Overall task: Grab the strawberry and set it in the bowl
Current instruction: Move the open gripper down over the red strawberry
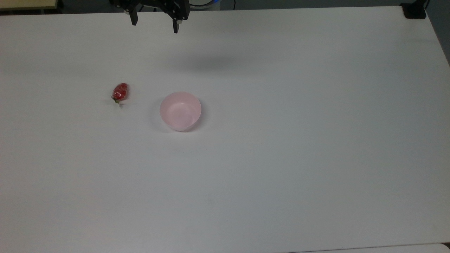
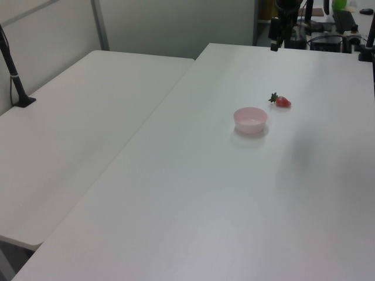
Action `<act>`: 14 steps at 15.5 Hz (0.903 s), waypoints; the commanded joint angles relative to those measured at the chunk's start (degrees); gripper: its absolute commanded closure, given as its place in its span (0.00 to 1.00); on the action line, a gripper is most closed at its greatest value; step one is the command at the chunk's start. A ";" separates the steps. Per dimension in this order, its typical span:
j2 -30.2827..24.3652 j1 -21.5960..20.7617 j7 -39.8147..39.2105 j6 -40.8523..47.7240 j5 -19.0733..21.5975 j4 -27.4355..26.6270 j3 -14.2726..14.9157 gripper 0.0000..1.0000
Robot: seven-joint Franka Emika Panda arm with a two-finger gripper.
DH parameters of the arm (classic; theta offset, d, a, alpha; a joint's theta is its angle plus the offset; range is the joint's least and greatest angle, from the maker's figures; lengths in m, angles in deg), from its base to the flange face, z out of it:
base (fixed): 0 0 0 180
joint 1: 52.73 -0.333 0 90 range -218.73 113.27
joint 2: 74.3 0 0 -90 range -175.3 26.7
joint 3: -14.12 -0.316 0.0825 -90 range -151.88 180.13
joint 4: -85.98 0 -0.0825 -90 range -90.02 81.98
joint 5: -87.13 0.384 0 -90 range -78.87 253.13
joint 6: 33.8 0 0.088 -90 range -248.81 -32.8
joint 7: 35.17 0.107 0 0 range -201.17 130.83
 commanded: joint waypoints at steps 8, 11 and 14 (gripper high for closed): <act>1.11 3.92 -21.26 -1.27 -1.08 -2.63 5.34 0.02; 5.06 7.44 -21.55 -4.69 -4.33 -2.80 5.96 0.01; 10.33 9.55 -17.44 -11.96 -4.34 -5.08 5.96 0.00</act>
